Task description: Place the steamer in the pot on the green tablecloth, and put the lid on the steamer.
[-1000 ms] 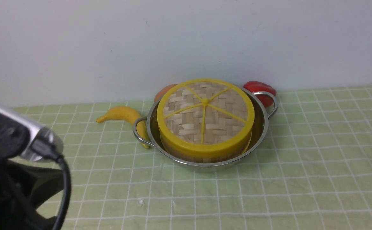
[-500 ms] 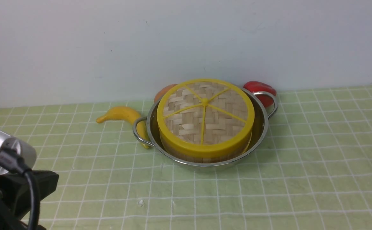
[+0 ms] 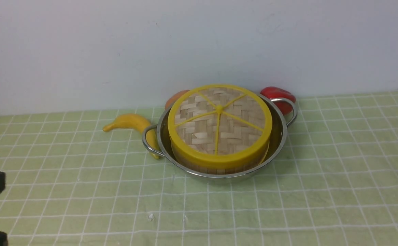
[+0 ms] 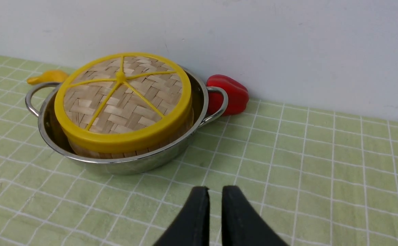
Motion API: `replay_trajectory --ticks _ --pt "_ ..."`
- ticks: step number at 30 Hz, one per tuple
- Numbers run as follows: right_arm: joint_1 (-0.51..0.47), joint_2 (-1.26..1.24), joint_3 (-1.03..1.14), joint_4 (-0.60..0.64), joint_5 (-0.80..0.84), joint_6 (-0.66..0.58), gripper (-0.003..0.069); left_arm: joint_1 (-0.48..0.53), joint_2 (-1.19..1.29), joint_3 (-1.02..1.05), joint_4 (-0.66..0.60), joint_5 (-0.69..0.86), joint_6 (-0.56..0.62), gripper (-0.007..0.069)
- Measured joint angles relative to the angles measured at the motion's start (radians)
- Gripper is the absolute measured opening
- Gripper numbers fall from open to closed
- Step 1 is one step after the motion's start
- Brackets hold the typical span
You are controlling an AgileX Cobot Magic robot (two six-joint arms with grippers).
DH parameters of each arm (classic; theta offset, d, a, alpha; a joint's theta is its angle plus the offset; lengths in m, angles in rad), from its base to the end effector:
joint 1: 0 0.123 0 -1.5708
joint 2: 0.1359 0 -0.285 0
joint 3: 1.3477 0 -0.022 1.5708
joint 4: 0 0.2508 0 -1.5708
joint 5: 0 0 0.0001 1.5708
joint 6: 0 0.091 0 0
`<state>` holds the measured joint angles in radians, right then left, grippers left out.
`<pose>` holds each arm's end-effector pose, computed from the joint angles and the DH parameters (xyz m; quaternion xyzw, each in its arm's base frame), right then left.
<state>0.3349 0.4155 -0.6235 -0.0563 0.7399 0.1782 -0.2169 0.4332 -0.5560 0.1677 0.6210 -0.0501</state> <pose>0.0700 0.0207 0.3272 -0.0736 0.8421 0.1091 0.5230 0.0838 -0.0094 0.3147 0.0996 0.8282 0.0047 0.5515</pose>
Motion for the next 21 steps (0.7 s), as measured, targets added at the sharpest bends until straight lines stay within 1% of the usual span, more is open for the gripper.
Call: replay_trajectory --ticks 2,3,6,7,8,11,17,21 --pt "0.0 0.0 0.0 0.001 0.0 0.0 0.0087 0.076 -0.085 0.106 0.02 -0.103 0.0 0.0022" --pt "0.0 0.0 0.0 0.002 0.0 0.0 0.0091 0.132 -0.146 0.192 0.027 -0.166 -0.002 0.0027" --pt "0.0 0.0 0.0 0.002 0.0 0.0 0.0099 0.239 -0.267 0.367 0.031 -0.265 -0.012 0.0034" --pt "0.0 0.0 0.0 0.002 0.0 0.0 0.0099 0.245 -0.274 0.378 0.031 -0.265 -0.013 0.0034" --pt "0.0 0.0 0.0 0.002 0.0 0.0 0.0104 0.284 -0.318 0.45 0.031 -0.298 -0.019 0.004" --pt "0.0 0.0 0.0 0.002 0.0 0.0 0.0112 0.321 -0.384 0.537 0.037 -0.342 -0.02 0.0046" --pt "0.0 0.0 0.0 0.002 0.0 0.0 0.0125 0.324 -0.415 0.563 0.053 -0.41 -0.02 0.006" --pt "0.0 0.0 0.0 0.002 0.0 0.0 0.0134 0.324 -0.415 0.563 0.055 -0.416 -0.02 0.0064"
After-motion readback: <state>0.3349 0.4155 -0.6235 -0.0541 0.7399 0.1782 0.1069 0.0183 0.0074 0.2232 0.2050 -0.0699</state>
